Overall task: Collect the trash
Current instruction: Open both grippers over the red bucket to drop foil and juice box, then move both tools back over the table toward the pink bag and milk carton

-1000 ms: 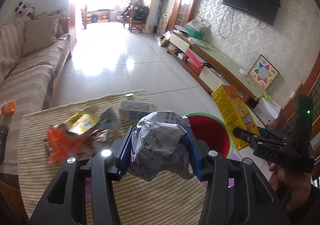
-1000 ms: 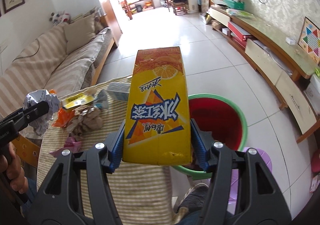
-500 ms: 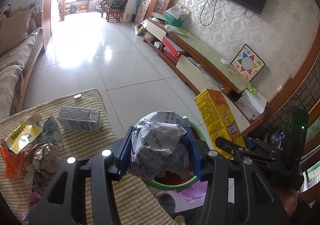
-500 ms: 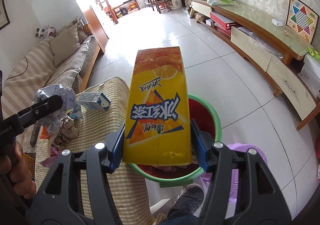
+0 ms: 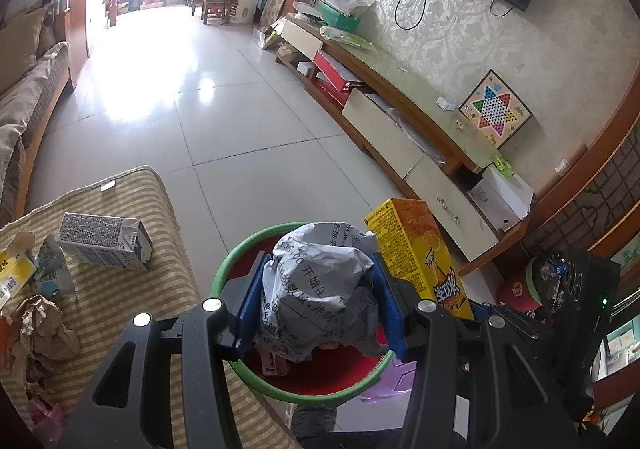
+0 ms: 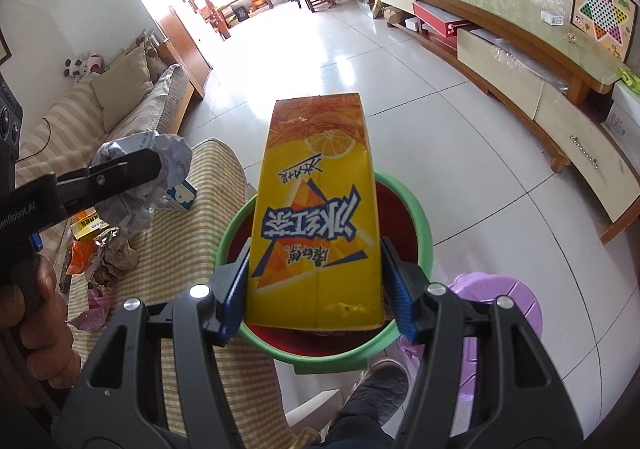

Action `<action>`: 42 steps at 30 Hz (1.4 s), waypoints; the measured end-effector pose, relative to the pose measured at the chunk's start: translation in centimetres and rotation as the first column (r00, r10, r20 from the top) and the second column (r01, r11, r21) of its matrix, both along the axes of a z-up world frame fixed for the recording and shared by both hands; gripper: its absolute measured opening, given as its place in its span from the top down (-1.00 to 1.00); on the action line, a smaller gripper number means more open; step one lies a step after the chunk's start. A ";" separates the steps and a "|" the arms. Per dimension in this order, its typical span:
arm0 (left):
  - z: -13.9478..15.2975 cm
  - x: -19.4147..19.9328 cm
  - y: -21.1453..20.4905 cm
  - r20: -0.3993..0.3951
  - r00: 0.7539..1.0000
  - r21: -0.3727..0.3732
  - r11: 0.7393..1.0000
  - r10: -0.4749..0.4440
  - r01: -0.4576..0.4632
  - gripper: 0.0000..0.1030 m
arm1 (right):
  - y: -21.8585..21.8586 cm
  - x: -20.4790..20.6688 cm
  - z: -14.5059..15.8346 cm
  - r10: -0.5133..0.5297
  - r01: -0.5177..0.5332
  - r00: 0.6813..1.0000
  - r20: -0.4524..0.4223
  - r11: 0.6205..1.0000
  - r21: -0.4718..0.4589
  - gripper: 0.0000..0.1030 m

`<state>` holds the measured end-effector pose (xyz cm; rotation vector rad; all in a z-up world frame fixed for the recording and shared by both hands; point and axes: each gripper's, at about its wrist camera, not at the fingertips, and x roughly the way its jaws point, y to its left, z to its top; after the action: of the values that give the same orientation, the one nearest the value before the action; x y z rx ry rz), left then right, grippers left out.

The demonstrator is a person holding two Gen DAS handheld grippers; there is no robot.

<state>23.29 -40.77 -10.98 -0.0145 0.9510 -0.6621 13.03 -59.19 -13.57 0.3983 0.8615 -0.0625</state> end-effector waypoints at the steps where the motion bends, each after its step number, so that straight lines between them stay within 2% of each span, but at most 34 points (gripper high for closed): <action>1: -0.1 0.1 -0.1 0.000 1.000 0.001 1.000 -0.001 0.001 0.08 | 0.1 0.0 -0.1 0.001 -0.001 1.000 -0.002 1.000 -0.001 -0.12; 6: -0.3 0.4 -0.8 -0.009 1.000 0.007 1.000 -0.008 0.008 0.04 | 0.1 0.5 -0.7 0.008 -0.008 1.000 -0.016 1.000 0.000 -0.12; 9: -0.5 0.6 -1.0 -0.007 1.000 0.030 1.000 0.000 0.000 -0.24 | 0.1 0.9 -0.8 0.008 -0.009 1.000 -0.027 1.000 -0.017 -0.13; 10: -0.5 0.7 -0.8 -0.009 1.000 0.017 1.000 0.004 -0.004 -0.31 | 0.3 1.0 -0.8 0.011 -0.012 1.000 -0.029 1.000 -0.026 -0.20; 11: -0.4 0.7 -0.6 -0.012 1.000 0.003 1.000 0.008 -0.008 -0.41 | 0.4 1.1 -0.8 0.012 -0.013 0.999 -0.032 0.999 -0.035 -0.47; 13: 0.0 0.8 -0.1 -0.003 1.000 -0.010 1.000 0.020 -0.020 -0.66 | 0.7 0.9 -0.5 0.000 -0.002 1.000 -0.022 0.998 -0.062 -0.72; 16: 0.6 0.5 0.9 0.015 1.000 -0.021 0.999 0.027 -0.026 -0.69 | 1.2 0.8 -0.1 0.005 -0.006 1.000 -0.017 0.996 -0.085 -0.82; 17: 0.8 0.5 1.2 0.023 0.999 -0.016 0.999 0.032 -0.032 -0.74 | 1.3 0.8 0.1 0.004 -0.005 1.000 -0.017 0.996 -0.093 -0.89; 19: 1.4 0.0 2.3 0.055 0.997 -0.006 0.999 0.053 -0.053 -0.84 | 1.9 0.7 0.5 0.000 -0.001 1.000 -0.009 0.993 -0.118 -0.91; 22: 1.6 -0.8 4.0 0.107 0.992 0.058 0.996 0.068 -0.074 -0.84 | 3.4 0.5 1.3 0.005 -0.004 1.000 0.008 0.985 -0.170 -0.91; 24: 1.5 -1.2 5.2 0.119 0.990 0.089 0.992 0.073 -0.084 -0.84 | 4.5 0.5 1.6 0.026 -0.023 1.000 0.017 0.985 -0.168 -0.91; 33: 2.3 -4.7 14.8 0.103 0.979 0.078 0.980 0.174 -0.182 -0.84 | 10.5 0.2 3.2 0.126 -0.119 0.991 0.033 0.977 -0.176 -0.91; 36: 2.2 -6.3 18.7 0.121 0.971 0.105 0.970 0.208 -0.221 -0.84 | 12.5 0.0 3.5 0.157 -0.148 0.987 0.035 0.973 -0.174 -0.91; 42: 0.8 -8.8 27.5 0.067 0.945 0.106 0.939 0.320 -0.326 -0.84 | 17.6 -0.3 3.8 0.225 -0.217 0.974 0.023 0.957 -0.192 -0.91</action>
<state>14.52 -13.24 -10.15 -0.0503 0.9125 -0.3010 12.75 -41.58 -9.76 0.1232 0.8432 0.0717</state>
